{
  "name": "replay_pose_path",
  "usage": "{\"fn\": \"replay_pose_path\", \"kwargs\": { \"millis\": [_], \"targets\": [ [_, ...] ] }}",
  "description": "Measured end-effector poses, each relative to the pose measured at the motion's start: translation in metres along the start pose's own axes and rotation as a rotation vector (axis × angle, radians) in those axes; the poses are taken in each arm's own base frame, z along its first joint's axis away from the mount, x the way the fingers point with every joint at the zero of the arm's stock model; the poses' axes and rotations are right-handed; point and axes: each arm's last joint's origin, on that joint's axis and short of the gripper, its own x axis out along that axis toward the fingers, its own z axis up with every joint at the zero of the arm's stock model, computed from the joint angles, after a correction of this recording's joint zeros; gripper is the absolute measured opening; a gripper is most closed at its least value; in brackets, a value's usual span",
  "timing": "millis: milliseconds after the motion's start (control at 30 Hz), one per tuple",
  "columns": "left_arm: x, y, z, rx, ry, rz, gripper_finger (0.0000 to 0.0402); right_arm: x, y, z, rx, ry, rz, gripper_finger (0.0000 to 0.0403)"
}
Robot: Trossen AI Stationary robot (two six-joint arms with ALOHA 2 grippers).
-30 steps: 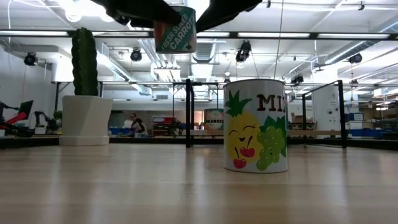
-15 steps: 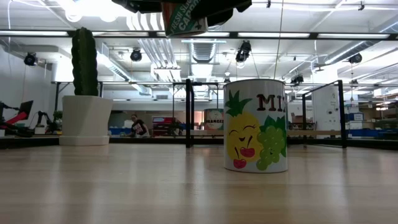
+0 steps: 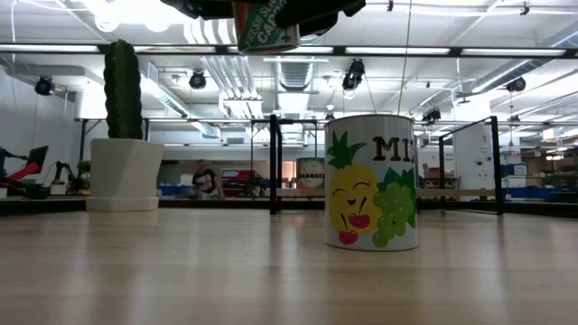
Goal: Pick and place cans onto a shelf
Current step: Put the canned carrots on the shelf
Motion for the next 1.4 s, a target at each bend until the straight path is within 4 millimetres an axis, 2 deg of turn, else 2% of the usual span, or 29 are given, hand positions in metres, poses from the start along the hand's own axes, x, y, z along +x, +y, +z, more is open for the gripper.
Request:
{"fn": "replay_pose_path", "kwargs": {
  "millis": [400, 533, 633, 800, 967, 1200, 1400],
  "targets": [
    [-0.008, 0.004, 0.006, 0.041, -0.022, -0.003, 0.0355, 0.000, 0.000, -0.002, -0.002, 0.017, 0.003, 0.0260],
    [-0.022, 0.011, 0.014, 0.087, -0.036, -0.013, 0.0361, -0.007, -0.005, -0.004, -0.006, 0.090, -0.013, 0.0260],
    [-0.038, 0.021, 0.023, 0.083, -0.072, -0.015, 0.0361, -0.022, -0.018, 0.003, 0.001, 0.166, -0.060, 0.0260],
    [-0.064, 0.046, 0.040, 0.055, -0.154, 0.022, 0.0361, -0.053, -0.062, 0.017, 0.033, 0.269, -0.205, 0.0260],
    [-0.085, 0.071, 0.048, 0.003, -0.150, 0.241, 0.0361, -0.081, -0.122, 0.023, 0.120, 0.245, -0.333, 0.0260],
    [-0.097, 0.087, 0.043, -0.061, -0.083, 0.465, 0.0362, -0.096, -0.202, -0.001, 0.212, 0.234, -0.404, 0.0260],
    [-0.093, 0.083, 0.027, -0.013, -0.021, 0.533, 0.0362, -0.082, -0.265, -0.035, 0.266, 0.283, -0.406, 0.0260]
  ]
}}
